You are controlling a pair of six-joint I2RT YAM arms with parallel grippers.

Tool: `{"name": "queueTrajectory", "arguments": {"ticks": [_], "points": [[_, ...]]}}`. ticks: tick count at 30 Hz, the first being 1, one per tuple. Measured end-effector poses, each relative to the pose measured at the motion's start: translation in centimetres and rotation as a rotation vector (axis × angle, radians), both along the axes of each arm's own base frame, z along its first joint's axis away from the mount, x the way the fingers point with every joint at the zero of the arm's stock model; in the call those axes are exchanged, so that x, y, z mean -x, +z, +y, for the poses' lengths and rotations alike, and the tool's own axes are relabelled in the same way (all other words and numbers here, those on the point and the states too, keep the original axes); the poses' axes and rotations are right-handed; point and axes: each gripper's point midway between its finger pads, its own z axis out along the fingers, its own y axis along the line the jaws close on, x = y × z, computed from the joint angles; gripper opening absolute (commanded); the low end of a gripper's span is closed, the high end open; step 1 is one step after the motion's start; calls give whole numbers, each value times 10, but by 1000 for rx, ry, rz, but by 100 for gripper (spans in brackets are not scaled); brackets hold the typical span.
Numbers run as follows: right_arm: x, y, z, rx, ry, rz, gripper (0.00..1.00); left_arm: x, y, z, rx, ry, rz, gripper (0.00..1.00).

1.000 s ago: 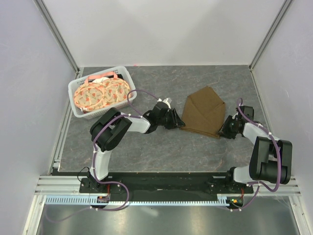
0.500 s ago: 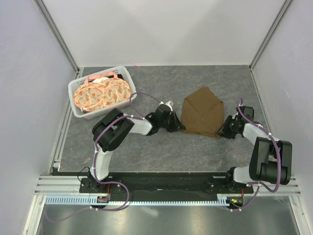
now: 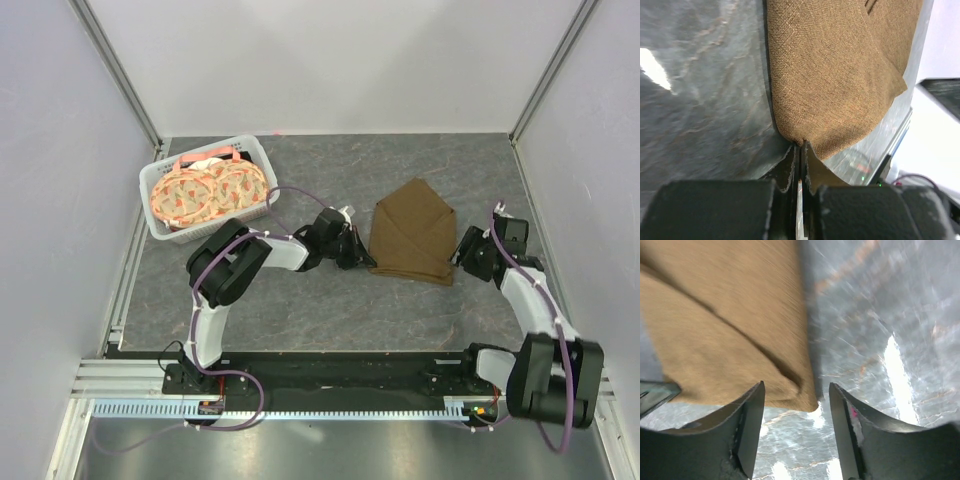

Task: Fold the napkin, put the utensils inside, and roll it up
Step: Fold the napkin, then roll the napkin with the utensil

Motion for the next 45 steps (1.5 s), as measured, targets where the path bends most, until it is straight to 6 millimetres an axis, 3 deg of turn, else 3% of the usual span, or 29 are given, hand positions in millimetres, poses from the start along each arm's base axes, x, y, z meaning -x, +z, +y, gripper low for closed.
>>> {"name": "queueTrajectory", "arguments": {"ticks": [3,7,13,21,29,45], "points": [[-6,27,8,63,49,-110,66,-2,-1,11,-3,-27,16,2],[-12,49,51,127,216,-216,66,-7,-1,30,-31,-48,28,2],[-2,39,122,175,497,-228,68,-10,-2,55,-56,-96,67,2],[18,23,212,382,847,-250,69,-9,-3,85,-46,-128,144,2],[34,-2,239,573,1017,-265,69,-3,-4,102,-57,-150,192,2],[27,-29,238,855,1110,-268,65,2,-2,108,-98,-183,217,2]]}}
